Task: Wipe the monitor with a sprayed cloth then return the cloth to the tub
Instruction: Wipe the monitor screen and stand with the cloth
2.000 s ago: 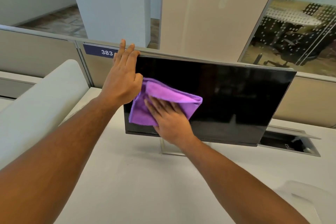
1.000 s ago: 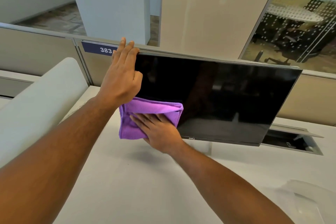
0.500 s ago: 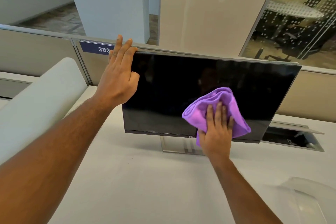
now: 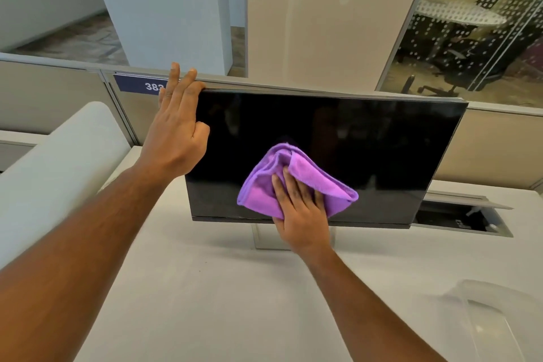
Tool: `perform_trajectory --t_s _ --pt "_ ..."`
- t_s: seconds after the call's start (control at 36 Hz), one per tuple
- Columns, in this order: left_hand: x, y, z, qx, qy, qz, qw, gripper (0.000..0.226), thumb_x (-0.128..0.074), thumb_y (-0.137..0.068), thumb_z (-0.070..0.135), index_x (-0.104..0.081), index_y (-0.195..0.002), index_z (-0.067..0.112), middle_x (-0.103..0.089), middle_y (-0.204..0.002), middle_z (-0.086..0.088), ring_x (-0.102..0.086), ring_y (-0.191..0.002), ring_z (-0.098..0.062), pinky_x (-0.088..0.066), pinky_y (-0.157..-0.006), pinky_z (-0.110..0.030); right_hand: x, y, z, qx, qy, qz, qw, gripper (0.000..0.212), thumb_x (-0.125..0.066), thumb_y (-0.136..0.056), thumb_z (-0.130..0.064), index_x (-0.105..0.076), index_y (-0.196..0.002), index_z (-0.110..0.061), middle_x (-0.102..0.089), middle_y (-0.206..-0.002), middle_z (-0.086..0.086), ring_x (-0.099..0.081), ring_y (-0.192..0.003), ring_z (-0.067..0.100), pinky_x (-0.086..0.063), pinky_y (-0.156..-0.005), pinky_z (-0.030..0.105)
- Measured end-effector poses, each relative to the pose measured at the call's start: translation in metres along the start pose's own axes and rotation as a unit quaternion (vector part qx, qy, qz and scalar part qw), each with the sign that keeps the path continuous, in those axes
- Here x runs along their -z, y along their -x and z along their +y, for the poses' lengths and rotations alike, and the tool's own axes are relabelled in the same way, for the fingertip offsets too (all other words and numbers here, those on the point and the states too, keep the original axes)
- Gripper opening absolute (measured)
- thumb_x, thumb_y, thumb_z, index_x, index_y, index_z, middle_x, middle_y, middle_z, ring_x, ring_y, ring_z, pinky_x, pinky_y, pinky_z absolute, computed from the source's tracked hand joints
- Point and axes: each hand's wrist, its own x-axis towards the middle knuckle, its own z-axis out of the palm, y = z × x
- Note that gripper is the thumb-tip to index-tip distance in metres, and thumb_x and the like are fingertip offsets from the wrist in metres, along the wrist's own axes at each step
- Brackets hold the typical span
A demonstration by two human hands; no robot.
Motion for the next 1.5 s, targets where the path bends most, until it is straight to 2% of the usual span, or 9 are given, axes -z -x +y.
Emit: perform_trajectory --t_s 0.22,0.42,0.56,0.67,0.81,1.0,1.19,1.28,1.5 --pt "0.003 0.000 0.001 -0.002 0.002 -0.011 1.000 0.072 -0.035 -0.085 0.016 -0.028 -0.157 0.017 -0.005 -0.172 0.002 0.016 -0.155 -0.010 0.004 -0.125 -0.045 0.012 0.069 0.052 -0.225 0.019 -0.013 0.974 0.080 -0.042 -0.097 -0.036 -0.005 -0.165 -0.018 -0.003 -0.172 0.011 -0.015 -0.157 0.039 -0.015 -0.124 0.062" --pt "0.003 -0.001 -0.001 -0.005 -0.007 -0.015 1.000 0.073 -0.036 -0.084 0.016 -0.026 -0.157 0.017 -0.004 -0.172 0.003 0.017 -0.155 -0.009 0.006 -0.124 -0.043 0.040 -0.009 0.076 -0.348 0.008 0.076 0.934 0.074 -0.034 -0.106 -0.045 -0.001 -0.164 -0.013 -0.011 -0.170 0.022 -0.008 -0.157 0.040 -0.012 -0.127 0.059" --pt "0.002 -0.002 -0.001 -0.005 -0.004 -0.013 1.000 0.073 -0.034 -0.082 0.017 -0.028 -0.155 0.017 -0.006 -0.172 0.002 0.017 -0.155 -0.009 0.005 -0.124 -0.044 0.046 -0.061 0.057 -0.278 0.008 0.120 0.953 0.082 -0.054 -0.100 -0.043 -0.015 -0.162 -0.007 -0.014 -0.167 0.027 -0.009 -0.157 0.042 -0.009 -0.126 0.060" --pt "0.000 -0.003 0.000 -0.003 0.001 -0.009 1.000 0.074 -0.032 -0.080 0.020 -0.029 -0.154 0.017 -0.007 -0.171 0.001 0.017 -0.155 -0.008 0.004 -0.124 -0.044 0.035 -0.058 0.026 -0.168 0.007 0.085 0.982 0.079 -0.049 -0.102 -0.043 -0.011 -0.164 -0.013 -0.006 -0.170 0.015 -0.006 -0.158 0.036 -0.006 -0.127 0.057" --pt "0.000 -0.002 -0.002 -0.005 -0.002 -0.008 1.000 0.074 -0.032 -0.080 0.019 -0.029 -0.154 0.018 -0.008 -0.171 0.001 0.017 -0.154 -0.007 0.005 -0.123 -0.042 0.015 -0.007 0.012 -0.137 -0.011 0.036 0.990 0.066 -0.038 -0.109 -0.044 -0.016 -0.164 -0.016 -0.007 -0.173 0.007 -0.012 -0.159 0.031 -0.011 -0.128 0.053" --pt "0.002 0.001 0.001 -0.005 -0.002 -0.007 1.000 0.075 -0.032 -0.080 0.019 -0.028 -0.155 0.017 -0.008 -0.171 0.001 0.016 -0.154 -0.006 0.004 -0.123 -0.038 0.014 0.060 0.038 -0.321 0.021 -0.006 0.947 0.078 -0.043 -0.096 -0.034 -0.013 -0.163 -0.008 -0.012 -0.170 0.019 -0.013 -0.157 0.039 -0.013 -0.126 0.057" --pt "0.004 0.000 0.000 -0.007 -0.005 -0.012 1.000 0.075 -0.031 -0.079 0.019 -0.028 -0.155 0.016 -0.008 -0.171 0.001 0.016 -0.154 -0.005 0.004 -0.122 -0.037 0.045 0.018 0.092 -0.495 -0.019 0.096 0.863 0.068 -0.037 -0.107 -0.034 -0.012 -0.163 -0.005 -0.012 -0.170 0.019 -0.013 -0.157 0.038 -0.016 -0.127 0.051" --pt "0.005 0.000 0.000 -0.006 -0.005 -0.014 1.000 0.075 -0.031 -0.079 0.020 -0.028 -0.155 0.016 -0.008 -0.171 0.001 0.017 -0.154 -0.005 0.004 -0.121 -0.036 0.058 -0.019 0.112 -0.500 -0.003 0.143 0.854 0.069 -0.021 -0.109 -0.048 -0.014 -0.163 -0.006 -0.014 -0.171 0.017 -0.013 -0.158 0.035 -0.017 -0.128 0.049" --pt "0.003 0.001 0.000 -0.002 -0.007 -0.012 1.000 0.073 -0.034 -0.082 0.019 -0.027 -0.155 0.017 -0.006 -0.171 0.003 0.017 -0.154 -0.005 0.002 -0.121 -0.037 0.076 -0.074 0.119 -0.366 0.010 0.168 0.915 0.072 -0.031 -0.108 -0.050 -0.014 -0.162 -0.005 -0.015 -0.169 0.022 -0.011 -0.158 0.038 -0.009 -0.128 0.053"
